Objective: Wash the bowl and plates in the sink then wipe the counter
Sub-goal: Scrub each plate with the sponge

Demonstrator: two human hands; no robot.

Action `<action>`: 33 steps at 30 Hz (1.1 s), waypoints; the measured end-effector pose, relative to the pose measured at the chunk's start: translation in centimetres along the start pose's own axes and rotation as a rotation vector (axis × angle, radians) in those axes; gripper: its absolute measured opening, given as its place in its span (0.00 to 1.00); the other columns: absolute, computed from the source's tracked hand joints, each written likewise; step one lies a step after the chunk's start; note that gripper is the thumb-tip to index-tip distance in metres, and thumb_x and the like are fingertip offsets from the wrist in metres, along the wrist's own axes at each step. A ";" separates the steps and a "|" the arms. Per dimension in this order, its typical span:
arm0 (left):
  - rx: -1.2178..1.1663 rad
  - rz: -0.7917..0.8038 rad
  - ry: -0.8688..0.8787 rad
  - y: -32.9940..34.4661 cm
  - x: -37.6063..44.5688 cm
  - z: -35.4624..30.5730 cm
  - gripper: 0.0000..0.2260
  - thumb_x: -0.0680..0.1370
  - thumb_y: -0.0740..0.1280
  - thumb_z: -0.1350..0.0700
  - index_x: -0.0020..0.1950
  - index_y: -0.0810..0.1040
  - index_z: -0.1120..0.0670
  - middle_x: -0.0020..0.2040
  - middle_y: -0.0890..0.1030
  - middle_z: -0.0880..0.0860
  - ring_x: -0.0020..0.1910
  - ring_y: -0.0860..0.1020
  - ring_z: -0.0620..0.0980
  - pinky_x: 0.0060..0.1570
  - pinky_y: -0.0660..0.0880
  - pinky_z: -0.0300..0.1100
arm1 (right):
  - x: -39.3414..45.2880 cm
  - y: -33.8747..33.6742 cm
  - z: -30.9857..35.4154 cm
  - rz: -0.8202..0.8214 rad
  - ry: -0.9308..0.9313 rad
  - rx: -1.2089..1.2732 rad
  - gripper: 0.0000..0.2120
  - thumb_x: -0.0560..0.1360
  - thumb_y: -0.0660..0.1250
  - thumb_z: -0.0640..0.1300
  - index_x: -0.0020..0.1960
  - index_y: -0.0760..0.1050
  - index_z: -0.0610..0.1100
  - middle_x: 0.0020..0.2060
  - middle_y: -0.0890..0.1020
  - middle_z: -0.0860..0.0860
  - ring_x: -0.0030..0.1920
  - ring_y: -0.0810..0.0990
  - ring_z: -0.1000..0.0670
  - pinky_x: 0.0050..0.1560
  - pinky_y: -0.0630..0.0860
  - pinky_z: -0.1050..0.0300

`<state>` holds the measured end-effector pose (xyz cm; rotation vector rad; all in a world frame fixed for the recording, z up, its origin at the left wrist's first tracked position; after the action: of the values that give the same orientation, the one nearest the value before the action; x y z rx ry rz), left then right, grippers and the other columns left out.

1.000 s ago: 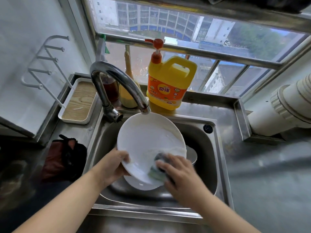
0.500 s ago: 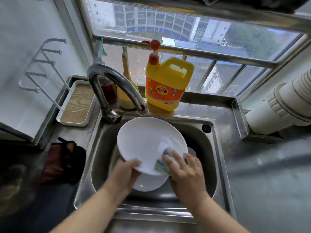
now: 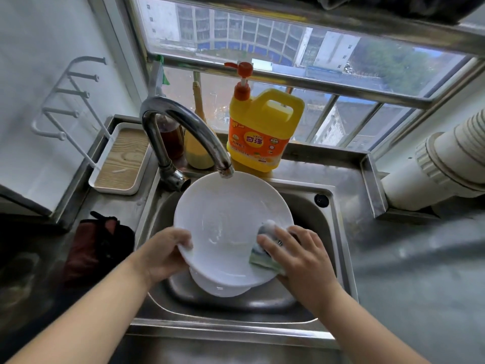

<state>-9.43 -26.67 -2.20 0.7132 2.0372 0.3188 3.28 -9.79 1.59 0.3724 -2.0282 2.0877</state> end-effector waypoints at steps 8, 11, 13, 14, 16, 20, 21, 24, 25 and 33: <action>-0.121 -0.095 0.250 3.7 1.3 3.2 0.21 0.72 0.58 0.73 0.60 0.77 0.58 0.52 0.83 0.61 0.51 0.82 0.59 0.48 0.81 0.51 | 1.2 0.2 3.5 -0.133 0.292 0.085 0.23 0.64 0.67 0.43 0.59 0.71 0.50 0.51 0.83 0.47 0.50 0.74 0.42 0.50 0.71 0.48; -0.053 -0.149 0.266 3.5 1.0 3.5 0.22 0.73 0.55 0.75 0.57 0.78 0.56 0.49 0.84 0.60 0.49 0.82 0.59 0.50 0.78 0.54 | 0.9 1.5 4.6 -0.005 0.233 0.230 0.23 0.68 0.67 0.54 0.61 0.73 0.49 0.55 0.82 0.47 0.47 0.79 0.42 0.49 0.76 0.50; -0.022 -0.152 0.267 1.8 0.8 2.2 0.24 0.71 0.55 0.74 0.59 0.76 0.55 0.49 0.83 0.60 0.49 0.81 0.58 0.47 0.80 0.52 | -0.2 1.9 3.5 0.110 0.094 0.291 0.23 0.73 0.61 0.59 0.64 0.72 0.50 0.60 0.79 0.49 0.49 0.77 0.43 0.53 0.76 0.51; -0.008 -0.145 0.250 0.9 0.8 1.8 0.24 0.70 0.57 0.73 0.62 0.75 0.55 0.50 0.82 0.60 0.51 0.80 0.59 0.45 0.80 0.50 | -0.7 2.2 2.2 0.139 0.060 0.266 0.22 0.74 0.60 0.58 0.65 0.71 0.52 0.61 0.78 0.50 0.51 0.77 0.43 0.54 0.76 0.49; 0.025 -0.117 0.211 0.1 0.9 1.7 0.25 0.70 0.58 0.72 0.63 0.73 0.53 0.55 0.81 0.61 0.55 0.79 0.60 0.46 0.79 0.48 | -0.6 2.6 -1.5 0.163 0.138 0.184 0.22 0.73 0.59 0.56 0.64 0.72 0.52 0.59 0.79 0.49 0.51 0.75 0.42 0.53 0.78 0.44; -0.009 -0.067 0.184 1.3 1.9 2.5 0.28 0.67 0.60 0.71 0.64 0.73 0.51 0.56 0.81 0.61 0.55 0.80 0.61 0.48 0.80 0.50 | 1.3 3.4 -1.2 0.196 0.483 0.386 0.24 0.71 0.59 0.52 0.66 0.75 0.47 0.65 0.75 0.44 0.58 0.72 0.38 0.65 0.67 0.45; -0.020 -0.065 0.195 1.4 2.1 2.5 0.28 0.66 0.59 0.72 0.64 0.73 0.52 0.55 0.81 0.61 0.53 0.81 0.60 0.46 0.80 0.49 | 1.8 3.5 0.9 0.222 0.482 0.487 0.26 0.71 0.58 0.50 0.68 0.72 0.47 0.68 0.71 0.45 0.62 0.68 0.40 0.67 0.61 0.52; -0.019 -0.052 0.207 0.9 2.0 2.4 0.30 0.66 0.60 0.69 0.67 0.71 0.55 0.58 0.80 0.63 0.56 0.79 0.61 0.52 0.79 0.52 | 1.5 2.4 4.8 0.247 0.280 0.629 0.27 0.66 0.60 0.47 0.66 0.72 0.52 0.65 0.73 0.46 0.62 0.68 0.44 0.65 0.65 0.53; -0.014 -0.058 0.196 0.3 1.8 2.4 0.31 0.63 0.61 0.67 0.67 0.71 0.56 0.58 0.80 0.63 0.56 0.79 0.62 0.53 0.78 0.53 | 1.1 2.3 3.7 0.231 0.242 0.613 0.26 0.64 0.60 0.46 0.62 0.73 0.53 0.62 0.76 0.47 0.60 0.71 0.45 0.63 0.68 0.52; 0.200 0.087 0.065 2.6 1.1 4.4 0.32 0.62 0.61 0.66 0.66 0.71 0.51 0.57 0.81 0.61 0.55 0.79 0.61 0.51 0.79 0.53 | 6.9 3.5 -4.3 0.197 0.562 0.476 0.22 0.71 0.66 0.38 0.64 0.67 0.49 0.70 0.60 0.49 0.69 0.58 0.45 0.71 0.56 0.47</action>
<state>-5.23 -24.19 -4.10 0.9265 2.1232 0.1913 -4.47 -5.82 0.41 -0.3356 -1.2874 2.4241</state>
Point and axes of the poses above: each hand's wrist, its own x-axis towards the middle knuckle, its own y-axis out of the palm, z = x × y, the point moved 7 cm from there along x, towards the middle knuckle
